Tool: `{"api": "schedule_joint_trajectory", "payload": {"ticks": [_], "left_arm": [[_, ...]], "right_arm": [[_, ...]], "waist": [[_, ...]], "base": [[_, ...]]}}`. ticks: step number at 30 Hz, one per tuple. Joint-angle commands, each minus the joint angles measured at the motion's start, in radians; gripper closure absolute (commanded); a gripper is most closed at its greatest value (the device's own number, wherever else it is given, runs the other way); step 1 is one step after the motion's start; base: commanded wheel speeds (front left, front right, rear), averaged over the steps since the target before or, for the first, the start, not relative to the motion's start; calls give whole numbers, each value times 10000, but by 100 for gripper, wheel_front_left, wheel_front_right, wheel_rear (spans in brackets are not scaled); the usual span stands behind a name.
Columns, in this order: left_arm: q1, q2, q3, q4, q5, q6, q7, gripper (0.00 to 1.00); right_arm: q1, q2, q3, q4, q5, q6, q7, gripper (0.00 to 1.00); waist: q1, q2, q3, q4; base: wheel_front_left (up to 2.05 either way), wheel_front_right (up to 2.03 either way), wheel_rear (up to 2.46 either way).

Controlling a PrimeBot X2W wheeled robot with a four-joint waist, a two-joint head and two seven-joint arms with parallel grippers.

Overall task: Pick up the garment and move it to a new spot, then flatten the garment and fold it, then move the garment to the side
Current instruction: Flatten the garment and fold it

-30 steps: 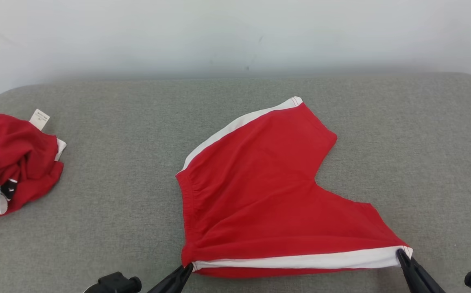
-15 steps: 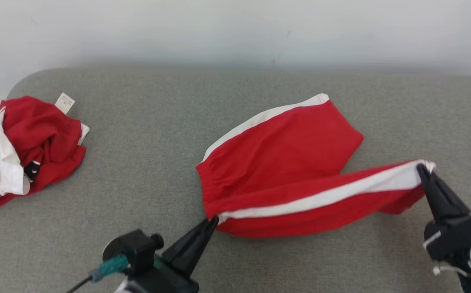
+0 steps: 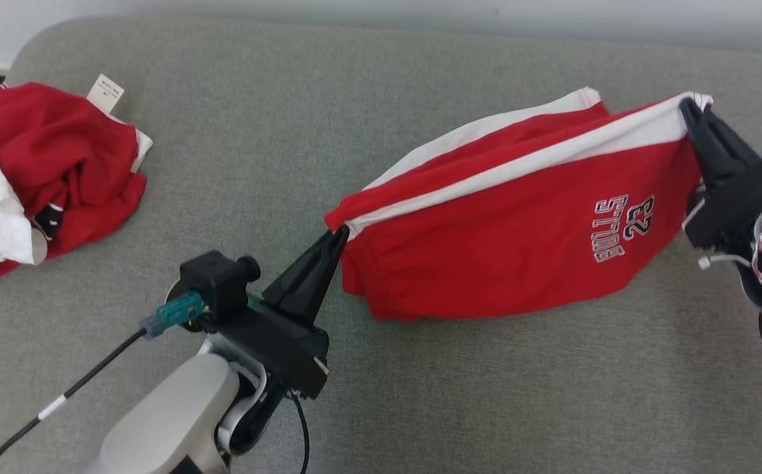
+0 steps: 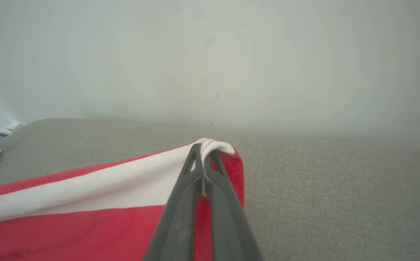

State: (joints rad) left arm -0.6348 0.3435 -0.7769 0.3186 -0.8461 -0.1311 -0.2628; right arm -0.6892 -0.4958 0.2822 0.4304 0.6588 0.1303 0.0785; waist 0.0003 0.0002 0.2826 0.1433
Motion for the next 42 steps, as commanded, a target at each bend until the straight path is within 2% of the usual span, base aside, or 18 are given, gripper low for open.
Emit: {"api": "schedule_joint_trajectory", "payload": {"ticks": [1, 4, 5, 6, 7, 10, 19, 20, 21, 22, 31, 35, 36, 42], "left_arm": [[-233, -109, -12, 161, -34, 11, -30, 100], [-690, -313, 8, 570, -105, 11, -30, 100], [-841, -378, 3, 670, -102, 13, -30, 100], [-984, -441, -18, 766, -105, 13, -30, 100], [-1094, -493, -37, 859, -115, 12, -28, 100], [-1570, -760, -67, 1158, -186, 12, -30, 100], [-1979, -1026, 49, 1699, 74, 12, -30, 100], [-1985, -1019, 112, 1728, 198, 12, -30, 68], [-1909, -1068, 226, 1766, 248, 12, -30, 7], [-1787, -1103, 298, 1798, 308, 12, -30, 0], [-582, -1240, 1575, 1708, 1323, 12, -30, 0], [250, -1292, 2863, 924, 2185, 183, -28, 0], [250, -1292, 2863, 924, 2185, 183, -28, 0], [2022, -1560, 5116, -908, 3831, 515, -30, 0]], "right_arm": [[-303, 51, 94, 271, -144, 12, -52, 100], [-1331, 155, 255, 1227, -388, 12, -114, 97], [-1626, 210, 325, 1553, -470, 12, -192, 85], [-1922, 234, 391, 1834, -559, 12, -222, 84], [-2173, 283, 469, 2125, -651, 12, -283, 100], [-3104, 479, 814, 3134, -862, 12, -460, 100], [-4111, 753, 1754, 4560, -924, 12, -1078, 100], [-4164, 768, 1832, 4668, -881, 12, -1196, 44], [-4178, 800, 1900, 4763, -809, 12, -1302, 0], [-4161, 834, 1992, 4846, -737, 12, -1383, 0], [-3468, 412, 2855, 4905, 108, 12, -2120, 0], [-2892, 89, 3101, 4778, 509, 12, -2460, 0], [-2892, 89, 3101, 4778, 509, 12, -2460, 0], [-2156, -245, 3287, 4740, 959, 12, -2751, 0]], "waist": [[-3, -2, 608, 356], [-3, -2, 1015, 507], [-3, -2, 1114, 558], [-3, -2, 1237, 619], [-3, -2, 1324, 659], [-3, -2, 1653, 838], [-3, -2, 1823, 901], [-3, -2, 1776, 882], [-3, -2, 1700, 864], [-3, -2, 1616, 841], [-3, -2, 654, 719], [-3, -2, 283, 681], [-3, -2, 283, 681], [-3, -2, -52, 662]], "base": [[0, 0, 0], [0, 0, 0], [0, 0, 0], [0, 0, 0], [0, 0, 0], [0, 0, 0], [0, 0, 0], [0, 0, 0], [0, 0, 0], [0, 0, 0], [0, 0, 0], [0, 0, 0], [0, 0, 0], [0, 0, 0]]}}
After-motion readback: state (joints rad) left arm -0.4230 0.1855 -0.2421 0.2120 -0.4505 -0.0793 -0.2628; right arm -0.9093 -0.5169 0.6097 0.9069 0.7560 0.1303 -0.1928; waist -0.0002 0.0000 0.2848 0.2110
